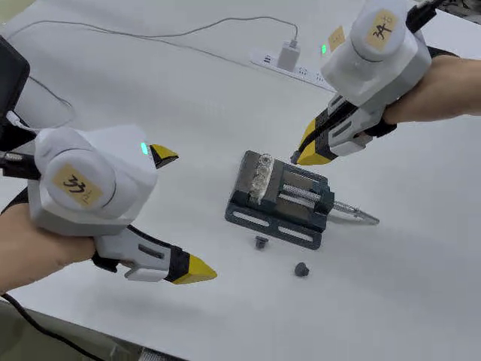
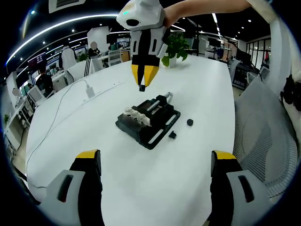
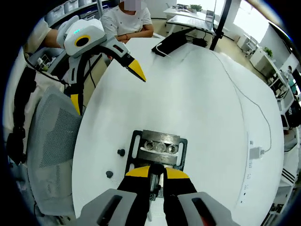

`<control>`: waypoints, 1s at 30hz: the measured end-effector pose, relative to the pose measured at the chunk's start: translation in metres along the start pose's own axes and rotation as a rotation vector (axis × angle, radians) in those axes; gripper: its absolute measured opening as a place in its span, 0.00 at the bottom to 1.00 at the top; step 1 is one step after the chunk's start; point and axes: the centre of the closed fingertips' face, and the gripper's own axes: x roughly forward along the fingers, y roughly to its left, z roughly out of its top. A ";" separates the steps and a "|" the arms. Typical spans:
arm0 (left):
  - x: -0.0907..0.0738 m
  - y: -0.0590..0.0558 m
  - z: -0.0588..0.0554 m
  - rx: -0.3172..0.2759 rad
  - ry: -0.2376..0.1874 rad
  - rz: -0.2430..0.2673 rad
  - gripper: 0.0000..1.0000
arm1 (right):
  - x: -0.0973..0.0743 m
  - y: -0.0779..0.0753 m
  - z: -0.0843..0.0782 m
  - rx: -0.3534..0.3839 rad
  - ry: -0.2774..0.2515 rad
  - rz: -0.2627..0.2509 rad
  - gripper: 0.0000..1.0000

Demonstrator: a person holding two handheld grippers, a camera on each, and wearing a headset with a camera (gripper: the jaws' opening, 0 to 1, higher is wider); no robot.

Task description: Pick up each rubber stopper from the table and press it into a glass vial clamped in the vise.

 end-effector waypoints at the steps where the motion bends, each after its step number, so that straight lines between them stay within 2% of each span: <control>1: 0.001 0.000 -0.001 -0.003 0.000 -0.001 0.96 | 0.001 0.000 0.001 -0.006 0.007 0.009 0.05; 5: 0.003 0.001 -0.001 -0.006 -0.003 -0.001 0.96 | 0.008 -0.010 0.003 -0.068 0.057 0.018 0.05; 17: 0.009 0.001 -0.003 -0.006 -0.002 -0.005 0.96 | 0.027 -0.025 0.011 -0.126 0.125 0.061 0.05; 30: 0.007 -0.001 -0.006 -0.013 -0.001 -0.001 0.95 | 0.045 -0.021 0.009 -0.126 0.165 0.092 0.05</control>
